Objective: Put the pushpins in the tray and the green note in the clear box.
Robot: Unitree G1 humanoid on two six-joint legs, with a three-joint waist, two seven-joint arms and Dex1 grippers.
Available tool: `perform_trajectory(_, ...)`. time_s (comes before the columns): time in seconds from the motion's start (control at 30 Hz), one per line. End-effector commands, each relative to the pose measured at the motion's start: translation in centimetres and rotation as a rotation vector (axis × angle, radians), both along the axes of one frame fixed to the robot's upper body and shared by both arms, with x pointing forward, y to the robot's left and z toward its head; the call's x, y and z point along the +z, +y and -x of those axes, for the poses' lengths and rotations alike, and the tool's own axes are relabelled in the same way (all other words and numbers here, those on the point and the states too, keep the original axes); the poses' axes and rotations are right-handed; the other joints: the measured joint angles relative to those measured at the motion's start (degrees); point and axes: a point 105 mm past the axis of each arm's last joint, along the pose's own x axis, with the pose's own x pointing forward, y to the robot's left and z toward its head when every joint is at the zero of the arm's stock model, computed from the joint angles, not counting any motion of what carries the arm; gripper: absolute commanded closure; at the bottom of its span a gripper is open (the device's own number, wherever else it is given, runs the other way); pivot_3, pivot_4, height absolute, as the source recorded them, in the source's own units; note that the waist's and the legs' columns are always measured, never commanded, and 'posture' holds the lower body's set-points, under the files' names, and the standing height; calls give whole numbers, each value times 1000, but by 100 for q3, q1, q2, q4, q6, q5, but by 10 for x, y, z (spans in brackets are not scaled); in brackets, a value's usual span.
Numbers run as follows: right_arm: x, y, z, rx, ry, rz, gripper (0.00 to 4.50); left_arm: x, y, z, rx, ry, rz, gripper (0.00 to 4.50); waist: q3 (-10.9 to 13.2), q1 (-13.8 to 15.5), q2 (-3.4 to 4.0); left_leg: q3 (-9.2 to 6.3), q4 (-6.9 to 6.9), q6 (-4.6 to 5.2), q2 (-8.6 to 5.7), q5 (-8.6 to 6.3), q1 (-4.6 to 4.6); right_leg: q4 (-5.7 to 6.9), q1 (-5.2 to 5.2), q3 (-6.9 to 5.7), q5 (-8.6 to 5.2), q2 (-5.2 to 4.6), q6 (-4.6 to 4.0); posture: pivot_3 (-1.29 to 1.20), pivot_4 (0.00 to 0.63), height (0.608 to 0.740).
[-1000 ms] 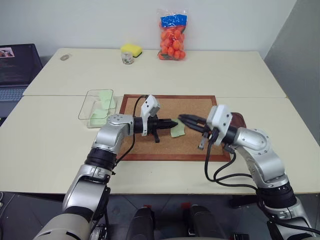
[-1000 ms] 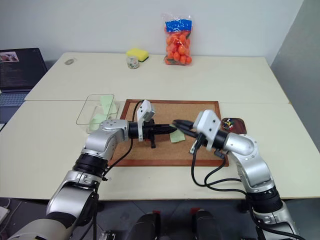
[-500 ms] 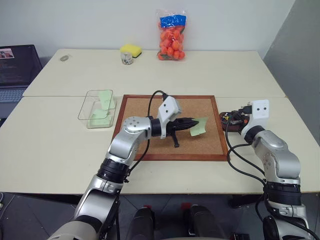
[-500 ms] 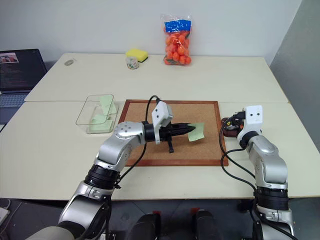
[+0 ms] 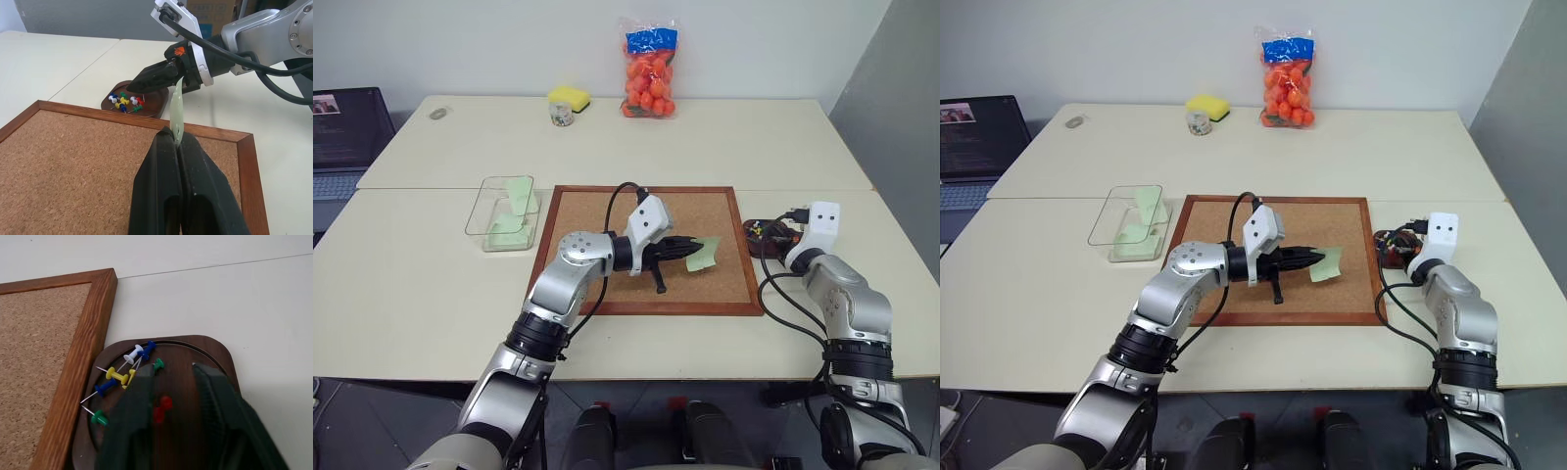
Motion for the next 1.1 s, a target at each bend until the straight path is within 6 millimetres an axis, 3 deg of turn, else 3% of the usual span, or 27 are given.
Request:
perform_trajectory(0.03,23,-5,-4,-12,-85,-5,1992,13,-2,0,-13,-45,16,4500,0,0,0,0,0,0,0,0,0,0,0,0,0,0,0,0,150,740)
perform_trajectory(0.13,25,-7,-4,-20,-92,-7,1312,13,-1,-2,-5,-46,16,4500,0,3,0,0,0,0,0,0,0,0,0,0,0,0,0,0,150,740)
perform_trajectory(0.17,26,-8,-3,-23,-94,-8,898,13,0,-3,-4,-46,16,4500,0,4,0,-1,0,0,0,0,-1,0,0,-1,0,0,0,0,150,740)
perform_trajectory(0.33,35,-1,3,32,-131,0,82,15,3,-6,15,-35,28,4500,0,2,0,-1,0,0,0,0,-1,0,0,-1,0,0,0,0,150,740)
perform_trajectory(0.77,70,60,56,442,-321,117,82,11,35,-19,219,2,46,4500,1,-4,1,-7,0,0,4,0,-1,-4,0,-4,-1,5,1,0,150,740)
perform_trajectory(0.83,75,72,65,513,-353,132,82,17,49,-31,320,-22,64,4500,1,1,1,-7,0,0,3,0,-1,-4,0,-4,-1,4,1,0,150,740)
perform_trajectory(0.97,89,105,85,709,-417,117,82,38,101,-58,632,-87,136,4500,1,-11,1,-8,0,0,7,0,0,-4,-1,-4,-1,6,1,0,150,740)
perform_trajectory(1.1,98,127,96,822,-451,84,82,52,151,-63,898,-143,170,4500,1,-1,1,-11,-1,0,10,0,1,-4,0,-7,-1,9,1,0,150,740)
